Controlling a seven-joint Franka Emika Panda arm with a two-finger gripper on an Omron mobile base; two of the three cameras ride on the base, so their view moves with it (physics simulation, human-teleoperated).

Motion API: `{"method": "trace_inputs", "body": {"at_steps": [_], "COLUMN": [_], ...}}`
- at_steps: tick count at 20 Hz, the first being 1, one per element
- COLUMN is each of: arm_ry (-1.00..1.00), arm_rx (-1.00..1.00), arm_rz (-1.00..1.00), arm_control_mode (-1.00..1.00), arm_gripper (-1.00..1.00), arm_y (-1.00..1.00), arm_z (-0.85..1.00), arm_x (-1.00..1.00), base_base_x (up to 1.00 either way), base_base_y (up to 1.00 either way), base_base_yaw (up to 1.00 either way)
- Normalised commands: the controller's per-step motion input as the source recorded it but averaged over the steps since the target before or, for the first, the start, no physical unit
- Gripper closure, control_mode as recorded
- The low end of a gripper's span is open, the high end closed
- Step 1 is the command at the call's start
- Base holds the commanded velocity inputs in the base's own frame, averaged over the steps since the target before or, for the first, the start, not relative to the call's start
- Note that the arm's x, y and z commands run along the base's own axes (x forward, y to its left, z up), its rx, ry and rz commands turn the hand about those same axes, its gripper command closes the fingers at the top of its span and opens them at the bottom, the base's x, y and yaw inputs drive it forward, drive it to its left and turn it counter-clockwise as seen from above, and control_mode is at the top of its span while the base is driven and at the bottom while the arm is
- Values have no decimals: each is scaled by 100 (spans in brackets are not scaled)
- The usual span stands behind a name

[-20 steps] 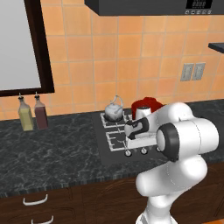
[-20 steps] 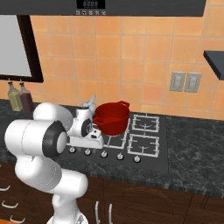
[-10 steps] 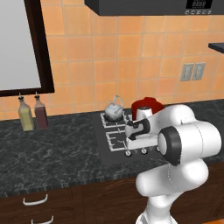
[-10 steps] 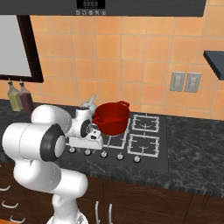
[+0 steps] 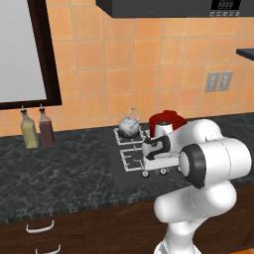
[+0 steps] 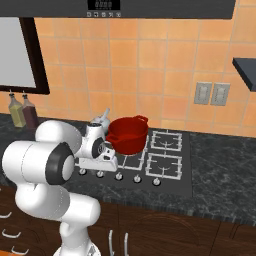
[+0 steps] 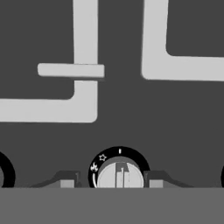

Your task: Pick the kettle from the counter and place it on a stove burner. Then turn the burner on.

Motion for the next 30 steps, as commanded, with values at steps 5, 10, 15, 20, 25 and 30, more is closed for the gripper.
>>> {"method": "trace_inputs", "body": {"at_steps": [5,10,15,20,25,30], "arm_ry": [0,0,0,0,0,0], "arm_rx": [0,0,0,0,0,0], "arm_rz": [0,13,35,35,33,31], "arm_control_mode": [-100,-100,-100,-100,-100,-100], "arm_gripper": [100,100,100,100,100,100], "arm_y": [0,0,0,0,0,0], "arm_z": [0,-9,-22,-20,-13,-8], "arm_x": [-2,-14,-17,-29,-35,-29], "base_base_x": [0,0,0,0,0,0], "base_base_y": [0,0,0,0,0,0], "base_base_yaw": [0,0,0,0,0,0]}}
